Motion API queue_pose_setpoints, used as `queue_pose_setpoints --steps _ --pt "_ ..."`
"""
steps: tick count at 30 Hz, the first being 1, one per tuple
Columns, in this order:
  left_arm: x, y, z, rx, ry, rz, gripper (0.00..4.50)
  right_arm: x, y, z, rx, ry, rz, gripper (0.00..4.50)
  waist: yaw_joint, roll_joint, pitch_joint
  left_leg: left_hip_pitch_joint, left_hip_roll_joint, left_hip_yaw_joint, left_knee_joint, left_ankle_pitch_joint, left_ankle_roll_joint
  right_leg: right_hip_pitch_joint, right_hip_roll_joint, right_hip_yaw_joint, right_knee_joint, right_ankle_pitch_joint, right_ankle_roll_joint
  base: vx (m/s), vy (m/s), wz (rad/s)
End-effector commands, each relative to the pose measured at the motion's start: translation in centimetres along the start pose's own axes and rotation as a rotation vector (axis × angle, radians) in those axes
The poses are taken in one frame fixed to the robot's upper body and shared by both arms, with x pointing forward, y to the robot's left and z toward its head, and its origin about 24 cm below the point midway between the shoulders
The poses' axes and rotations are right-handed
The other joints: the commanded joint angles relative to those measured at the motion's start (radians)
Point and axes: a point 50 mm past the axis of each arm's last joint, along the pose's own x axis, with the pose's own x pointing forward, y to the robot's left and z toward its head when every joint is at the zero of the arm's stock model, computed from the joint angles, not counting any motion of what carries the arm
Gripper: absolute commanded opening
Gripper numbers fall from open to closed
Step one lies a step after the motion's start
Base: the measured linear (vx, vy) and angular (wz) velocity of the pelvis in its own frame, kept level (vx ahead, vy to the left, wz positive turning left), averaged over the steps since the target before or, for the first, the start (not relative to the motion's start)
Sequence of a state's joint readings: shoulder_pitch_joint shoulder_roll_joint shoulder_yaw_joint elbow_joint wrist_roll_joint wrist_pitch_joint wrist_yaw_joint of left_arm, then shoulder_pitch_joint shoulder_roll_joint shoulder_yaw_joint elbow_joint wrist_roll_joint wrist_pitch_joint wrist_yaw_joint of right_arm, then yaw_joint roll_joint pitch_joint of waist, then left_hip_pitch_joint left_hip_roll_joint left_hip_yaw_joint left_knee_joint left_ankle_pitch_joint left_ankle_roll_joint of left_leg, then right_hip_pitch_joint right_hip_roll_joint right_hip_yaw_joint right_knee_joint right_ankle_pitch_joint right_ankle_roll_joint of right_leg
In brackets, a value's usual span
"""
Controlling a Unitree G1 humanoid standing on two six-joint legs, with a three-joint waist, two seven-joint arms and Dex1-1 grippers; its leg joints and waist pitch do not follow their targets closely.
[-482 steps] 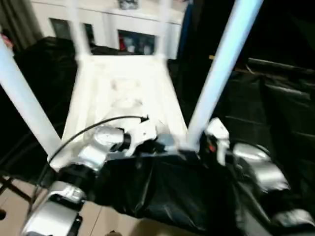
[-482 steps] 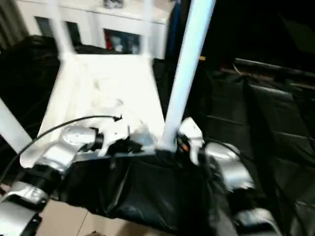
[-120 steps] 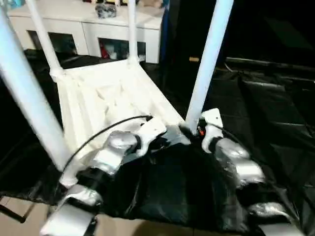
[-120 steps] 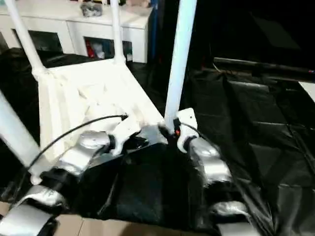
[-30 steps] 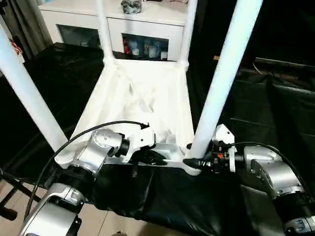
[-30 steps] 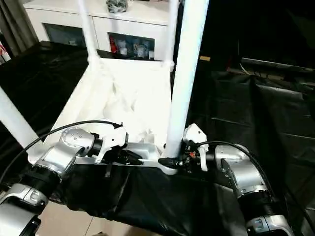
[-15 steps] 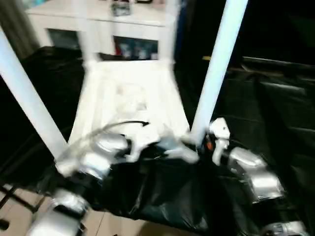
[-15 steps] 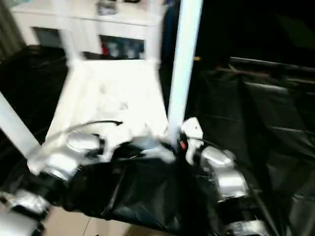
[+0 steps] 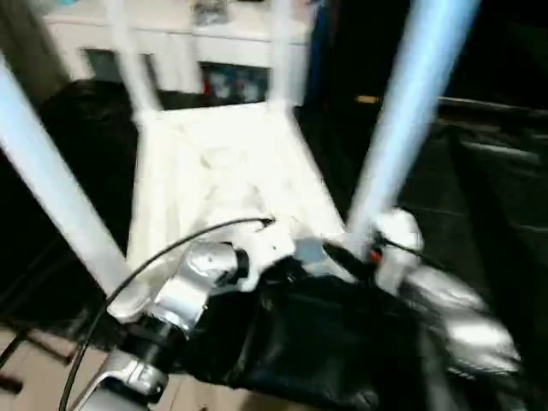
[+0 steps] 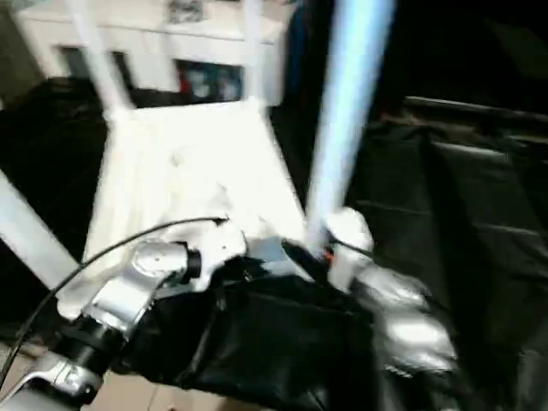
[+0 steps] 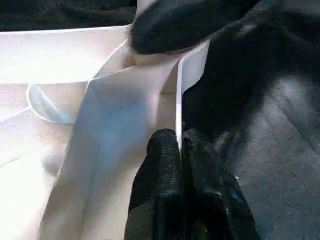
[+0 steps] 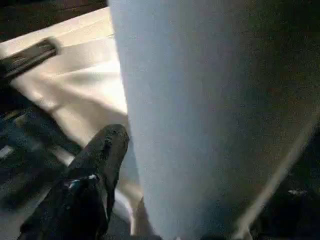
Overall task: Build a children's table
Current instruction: Rotate leg to tighten
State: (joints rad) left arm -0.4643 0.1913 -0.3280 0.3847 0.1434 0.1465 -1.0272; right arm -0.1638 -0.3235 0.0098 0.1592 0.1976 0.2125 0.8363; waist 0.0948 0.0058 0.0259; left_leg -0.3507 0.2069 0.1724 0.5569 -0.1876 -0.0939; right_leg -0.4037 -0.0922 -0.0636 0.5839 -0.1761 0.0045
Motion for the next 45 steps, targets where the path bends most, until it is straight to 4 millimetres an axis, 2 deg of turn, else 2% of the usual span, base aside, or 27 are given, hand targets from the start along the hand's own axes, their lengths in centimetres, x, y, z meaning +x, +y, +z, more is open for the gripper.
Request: queue_pose_setpoints --steps 1,6,7,8,9,12,15,16,17,19,21,23,26,27,28,29,30,31,33,34,35,36,37,39,41,42,45 --pt "0.2 0.1 0.5 0.001 -0.052 0.005 0.0 0.0 1.6 -0.5 0.02 0.016 0.15 3.57 0.001 -0.017 -0.046 -0.006 0.019 0.008 -0.05 -0.151 0.111 0.054 -0.039 0.038 -0.057 -0.103 -0.206 0.0 0.0 0.0" --pt "-0.6 0.3 0.0 0.058 -0.046 -0.069 0.0 -5.6 -1.2 -0.1 -0.007 0.08 0.144 3.57 0.009 -0.019 -0.041 -0.003 0.018 0.008 -0.052 -0.207 0.107 0.053 -0.042 0.037 -0.073 -0.25 -0.172 0.0 0.0 0.0" --pt "-0.6 0.3 0.0 0.06 -0.045 -0.072 0.0 -5.8 -1.3 0.0 -0.006 0.081 0.143 3.57 0.01 -0.018 -0.041 -0.003 0.018 0.007 -0.052 -0.211 0.108 0.052 -0.042 0.036 -0.076 -0.264 -0.168 0.0 0.0 0.0" --pt "-0.8 0.4 -0.1 0.073 -0.045 -0.099 0.0 -7.6 -2.1 0.5 0.015 0.074 0.118 3.57 0.008 -0.022 -0.041 -0.009 0.018 0.005 -0.054 -0.209 0.104 0.055 -0.043 0.035 -0.075 -0.276 -0.161 0.0 0.0 0.0" --pt "-0.9 0.5 -0.2 0.078 -0.046 -0.117 0.0 -8.4 -2.5 0.8 0.028 0.068 0.102 3.57 0.011 -0.022 -0.042 -0.005 0.018 0.005 -0.052 -0.212 0.106 0.054 -0.043 0.035 -0.077 -0.291 -0.154 0.0 0.0 0.0" --pt "-1.1 0.6 -0.1 0.097 -0.067 -0.148 0.0 -10.1 -3.5 1.4 0.054 0.039 0.039 3.57 0.009 -0.023 -0.041 -0.008 0.016 0.005 -0.051 -0.201 0.108 0.052 -0.042 0.033 -0.076 -0.294 -0.155 0.0 0.0 0.0" --pt "-1.3 0.5 0.6 0.11 -0.135 -0.255 0.0 -11.4 -5.0 2.0 0.059 -0.027 -0.104 3.57 0.012 -0.021 -0.044 -0.005 0.016 0.006 -0.049 -0.185 0.099 0.05 -0.044 0.032 -0.075 -0.287 -0.163 0.0 0.0 0.0" --pt "-1.3 0.4 0.6 0.106 -0.139 -0.277 0.0 -11.2 -5.1 2.0 0.062 -0.038 -0.136 3.57 0.013 -0.014 -0.045 -0.003 0.017 0.006 -0.048 -0.181 0.097 0.049 -0.043 0.033 -0.073 -0.273 -0.17 0.0 0.0 0.0" --pt "-1.3 0.4 0.6 0.101 -0.14 -0.29 0.0 -11.1 -5.2 2.1 0.064 -0.045 -0.156 3.57 0.012 -0.017 -0.044 -0.003 0.017 0.007 -0.048 -0.178 0.097 0.048 -0.043 0.033 -0.073 -0.262 -0.174 0.0 0.0 0.0" --pt "-1.2 0.3 0.7 0.14 -0.153 -0.308 0.0 -9.7 -4.9 1.7 0.05 -0.047 -0.202 3.57 0.019 -0.01 -0.046 -0.001 0.017 0.008 -0.046 -0.166 0.096 0.048 -0.042 0.032 -0.068 -0.244 -0.183 0.0 0.0 0.0" --pt "-1.2 0.5 0.7 0.151 -0.155 -0.307 0.0 -9.0 -4.5 1.5 0.051 -0.05 -0.2 3.57 0.023 -0.008 -0.049 0.0 0.017 0.01 -0.044 -0.158 0.092 0.048 -0.041 0.032 -0.063 -0.214 -0.189 0.0 0.0 0.0" --pt "-1.4 1.1 0.3 0.183 -0.127 -0.249 0.0 -7.4 -3.8 1.4 0.058 -0.069 -0.195 3.57 0.025 -0.004 -0.048 -0.005 0.016 0.009 -0.044 -0.159 0.093 0.051 -0.042 0.031 -0.062 -0.211 -0.187 0.0 0.0 0.0" --pt "-1.8 1.7 -0.2 0.198 -0.084 -0.191 0.0 -6.2 -3.5 1.3 0.059 -0.087 -0.208 3.57 0.018 -0.004 -0.046 -0.009 0.014 0.005 -0.048 -0.189 0.071 0.052 -0.046 0.029 -0.067 -0.286 -0.155 0.0 0.0 0.0" --pt "-2.5 2.0 -0.6 0.189 -0.071 -0.174 0.0 -5.0 -3.3 1.3 0.061 -0.102 -0.227 3.57 0.016 -0.006 -0.045 -0.009 0.016 0.004 -0.05 -0.185 0.063 0.049 -0.047 0.031 -0.067 -0.301 -0.147 0.0 0.0 0.0" --pt "-2.6 2.0 -0.6 0.186 -0.07 -0.173 0.44 -4.8 -3.3 1.3 0.061 -0.105 -0.231 3.62 0.015 -0.003 -0.045 -0.007 0.016 0.004 -0.052 -0.188 0.056 0.047 -0.047 0.032 -0.067 -0.307 -0.147 0.0 0.0 0.0" --pt "-3.2 2.1 -0.7 0.186 -0.076 -0.165 0.44 -4.3 -3.1 1.4 0.063 -0.112 -0.234 3.62 0.013 -0.008 -0.044 -0.009 0.016 0.004 -0.053 -0.192 0.055 0.048 -0.047 0.033 -0.067 -0.305 -0.147 0.0 0.0 0.0" --pt "-3.7 2.2 -0.8 0.179 -0.083 -0.16 0.44 -3.7 -3.0 1.5 0.06 -0.117 -0.24 3.62 0.012 -0.004 -0.044 -0.007 0.016 0.004 -0.053 -0.195 0.05 0.047 -0.047 0.034 -0.066 -0.295 -0.152 0.0 0.0 0.0" --pt "-4.3 2.3 -0.8 0.167 -0.085 -0.159 0.62 -3.3 -2.9 1.6 0.055 -0.123 -0.246 3.62 0.009 -0.013 -0.044 -0.009 0.016 0.005 -0.054 -0.197 0.047 0.048 -0.046 0.034 -0.065 -0.284 -0.157 0.0 0.0 0.0" --pt "-5.1 2.4 -0.8 0.151 -0.091 -0.152 0.74 -2.6 -2.9 1.8 0.058 -0.136 -0.257 3.62 0.005 -0.004 -0.047 -0.007 0.019 0.002 -0.055 -0.188 0.037 0.048 -0.048 0.035 -0.055 -0.247 -0.174 0.0 0.0 0.0" --pt "-5.4 2.4 -0.8 0.144 -0.094 -0.15 0.86 -2.4 -2.9 1.9 0.059 -0.142 -0.261 3.62 0.0 -0.004 -0.045 -0.006 0.018 0.004 -0.055 -0.184 0.037 0.046 -0.044 0.034 -0.054 -0.218 -0.187 0.0 0.0 0.0" --pt "-6.1 2.5 -0.5 0.116 -0.105 -0.132 0.86 -1.7 -2.6 2.2 0.06 -0.151 -0.251 3.62 -0.001 -0.018 -0.044 -0.005 0.019 0.006 -0.054 -0.184 0.04 0.046 -0.043 0.034 -0.053 -0.207 -0.193 0.0 0.0 0.0" --pt "-6.1 2.5 -0.5 0.116 -0.105 -0.132 0.86 -1.7 -2.6 2.2 0.06 -0.151 -0.251 3.62 -0.001 -0.014 -0.044 -0.007 0.02 0.003 -0.054 -0.18 0.039 0.049 -0.045 0.035 -0.045 -0.192 -0.203 0.0 0.0 0.0" --pt "-6.9 2.2 -0.2 0.082 -0.115 -0.147 0.86 -1.0 -2.1 2.5 0.053 -0.158 -0.218 3.62 -0.001 -0.01 -0.044 -0.003 0.021 0.005 -0.053 -0.166 0.048 0.047 -0.044 0.035 -0.041 -0.164 -0.218 0.0 0.0 0.0" --pt "-7.4 1.6 -0.1 0.043 -0.097 -0.193 0.86 -0.4 -1.6 2.7 0.053 -0.164 -0.187 3.62 -0.005 -0.011 -0.042 -0.002 0.02 0.007 -0.053 -0.16 0.05 0.047 -0.041 0.036 -0.039 -0.137 -0.229 0.0 0.0 0.0" --pt "-7.5 1.4 -0.2 0.037 -0.082 -0.212 0.86 -0.3 -1.4 2.7 0.053 -0.165 -0.173 3.62 -0.005 -0.011 -0.041 -0.002 0.018 0.009 -0.051 -0.149 0.055 0.048 -0.039 0.037 -0.039 -0.124 -0.231 0.0 0.0 0.0" --pt "-7.6 1.0 -0.6 0.031 -0.051 -0.246 0.86 -0.1 -1.1 2.8 0.05 -0.164 -0.153 3.62 -0.003 -0.018 -0.04 -0.003 0.018 0.008 -0.052 -0.147 0.058 0.049 -0.041 0.038 -0.038 -0.135 -0.227 0.0 0.0 0.0" --pt "-7.8 0.5 -1.2 0.022 0.003 -0.277 0.86 0.0 -0.6 2.8 0.053 -0.165 -0.118 3.62 -0.003 -0.013 -0.038 -0.001 0.018 0.007 -0.054 -0.167 0.043 0.049 -0.041 0.039 -0.042 -0.164 -0.211 0.0 0.0 0.0"
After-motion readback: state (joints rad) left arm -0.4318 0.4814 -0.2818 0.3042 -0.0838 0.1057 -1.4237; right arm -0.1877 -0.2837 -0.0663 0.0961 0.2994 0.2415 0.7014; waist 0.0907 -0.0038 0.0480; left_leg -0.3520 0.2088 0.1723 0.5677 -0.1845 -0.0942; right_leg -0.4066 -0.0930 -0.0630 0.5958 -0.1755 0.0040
